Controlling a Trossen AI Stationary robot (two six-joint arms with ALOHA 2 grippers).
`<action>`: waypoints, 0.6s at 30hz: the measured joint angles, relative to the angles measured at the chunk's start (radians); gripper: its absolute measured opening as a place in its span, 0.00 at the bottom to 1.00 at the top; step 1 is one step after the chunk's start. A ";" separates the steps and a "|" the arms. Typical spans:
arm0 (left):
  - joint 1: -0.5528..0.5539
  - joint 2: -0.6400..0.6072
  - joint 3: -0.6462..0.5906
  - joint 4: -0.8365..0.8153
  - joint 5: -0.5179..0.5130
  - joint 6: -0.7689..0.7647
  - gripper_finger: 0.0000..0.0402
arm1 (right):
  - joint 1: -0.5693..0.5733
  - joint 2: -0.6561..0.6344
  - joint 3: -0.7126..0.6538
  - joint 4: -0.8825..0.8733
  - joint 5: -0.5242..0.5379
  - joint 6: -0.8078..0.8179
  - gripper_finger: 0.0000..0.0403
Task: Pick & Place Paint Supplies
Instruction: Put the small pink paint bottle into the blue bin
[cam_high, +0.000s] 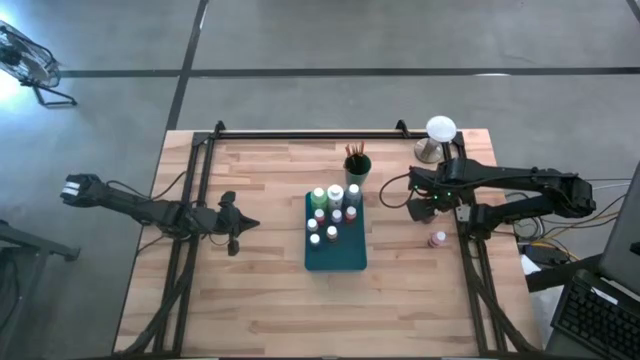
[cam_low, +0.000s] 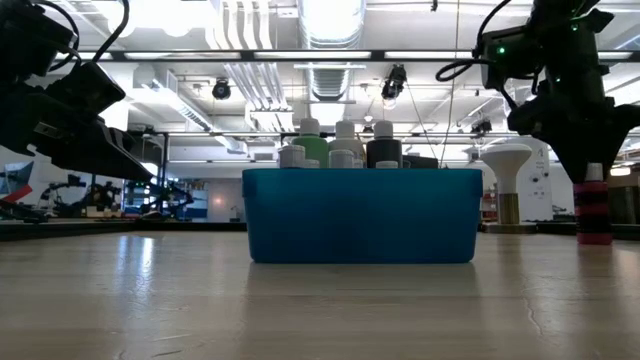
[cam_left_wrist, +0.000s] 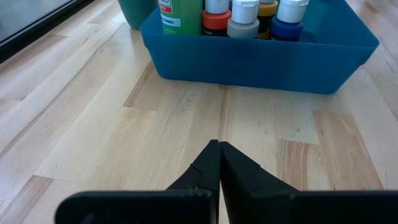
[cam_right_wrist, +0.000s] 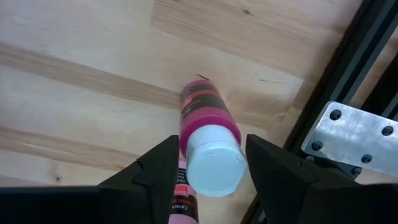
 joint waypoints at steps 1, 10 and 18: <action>0.000 0.000 0.000 0.000 0.000 0.000 0.02 | 0.000 0.000 -0.003 0.001 0.000 0.000 0.45; 0.000 0.000 0.000 0.000 0.000 0.000 0.02 | 0.000 0.000 -0.008 0.013 0.002 -0.001 0.41; 0.000 0.000 0.000 0.000 0.000 0.000 0.02 | 0.000 0.000 -0.007 0.014 0.001 -0.004 0.36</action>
